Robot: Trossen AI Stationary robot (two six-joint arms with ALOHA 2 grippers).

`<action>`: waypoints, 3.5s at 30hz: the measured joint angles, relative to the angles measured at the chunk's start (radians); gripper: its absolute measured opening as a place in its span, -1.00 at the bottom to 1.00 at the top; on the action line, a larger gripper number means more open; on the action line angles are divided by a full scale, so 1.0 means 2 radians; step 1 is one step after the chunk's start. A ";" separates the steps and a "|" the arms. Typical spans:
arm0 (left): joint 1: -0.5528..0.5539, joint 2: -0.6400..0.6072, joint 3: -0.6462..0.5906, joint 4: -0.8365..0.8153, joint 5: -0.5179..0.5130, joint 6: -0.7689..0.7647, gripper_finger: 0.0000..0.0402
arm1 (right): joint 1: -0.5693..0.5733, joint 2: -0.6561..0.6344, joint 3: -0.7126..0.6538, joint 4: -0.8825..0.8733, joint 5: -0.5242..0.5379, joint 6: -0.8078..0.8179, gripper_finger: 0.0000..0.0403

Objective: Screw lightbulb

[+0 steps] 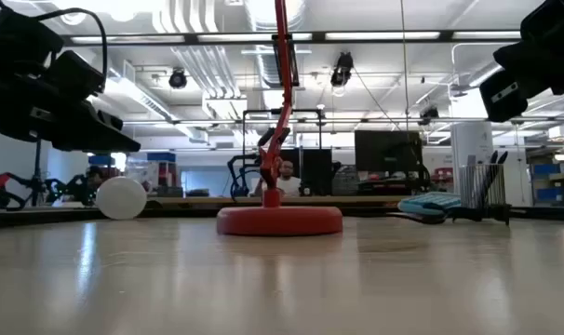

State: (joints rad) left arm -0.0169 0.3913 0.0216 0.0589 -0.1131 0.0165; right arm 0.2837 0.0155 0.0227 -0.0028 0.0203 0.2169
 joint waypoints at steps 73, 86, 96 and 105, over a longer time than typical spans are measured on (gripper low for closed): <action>0.000 0.000 0.000 0.040 0.000 -0.129 -1.00 | 0.000 0.374 0.182 0.247 0.353 0.205 -0.96; 0.000 0.001 0.000 0.170 -0.018 -0.525 -1.00 | 0.006 0.636 0.356 0.045 0.219 0.360 -0.96; 0.002 0.005 0.091 0.081 -0.006 -0.390 -1.00 | 0.005 0.763 0.430 0.086 0.207 0.462 -0.96; 0.004 0.078 0.291 -0.285 -0.079 -0.247 -1.00 | 0.005 0.812 0.473 0.048 0.194 0.418 -0.96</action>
State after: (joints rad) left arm -0.0087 0.5478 0.6033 -0.5112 -0.2702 -0.4777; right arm 0.2935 1.6398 0.9694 0.0936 0.4084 1.0529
